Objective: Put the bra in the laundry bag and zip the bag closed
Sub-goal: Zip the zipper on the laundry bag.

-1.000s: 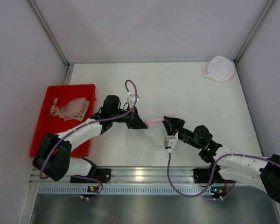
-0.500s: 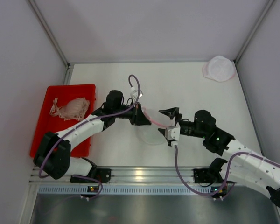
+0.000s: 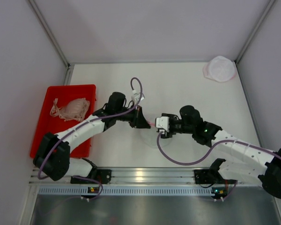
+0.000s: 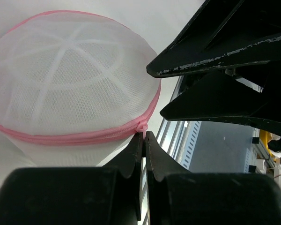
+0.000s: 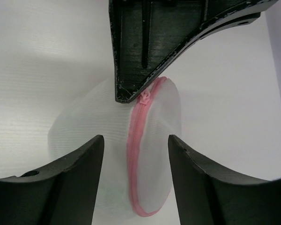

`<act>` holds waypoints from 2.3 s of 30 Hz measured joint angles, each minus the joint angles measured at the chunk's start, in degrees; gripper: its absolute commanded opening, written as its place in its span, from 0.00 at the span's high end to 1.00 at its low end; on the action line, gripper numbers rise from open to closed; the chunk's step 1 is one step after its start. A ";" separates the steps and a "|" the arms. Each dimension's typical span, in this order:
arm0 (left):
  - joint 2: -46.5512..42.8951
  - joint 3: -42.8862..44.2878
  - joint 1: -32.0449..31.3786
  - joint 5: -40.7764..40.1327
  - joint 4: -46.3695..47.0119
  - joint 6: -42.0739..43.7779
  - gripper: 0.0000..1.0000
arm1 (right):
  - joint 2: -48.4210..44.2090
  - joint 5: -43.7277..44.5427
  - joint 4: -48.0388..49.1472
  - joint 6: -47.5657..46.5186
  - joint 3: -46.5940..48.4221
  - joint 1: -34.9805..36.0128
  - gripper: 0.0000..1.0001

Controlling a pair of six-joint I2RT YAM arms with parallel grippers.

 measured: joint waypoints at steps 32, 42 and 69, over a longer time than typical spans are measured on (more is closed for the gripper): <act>0.26 4.70 9.70 -0.57 -9.03 4.66 1.00 | -3.56 2.51 4.55 -5.73 -4.57 -3.30 0.32; -2.36 6.40 3.87 -4.26 -9.03 1.92 1.00 | 2.12 -0.50 2.86 4.72 7.17 -1.44 0.34; -6.32 7.50 2.27 -11.89 -12.52 -1.09 1.00 | 0.31 -3.98 -11.82 -0.04 14.91 -8.31 0.24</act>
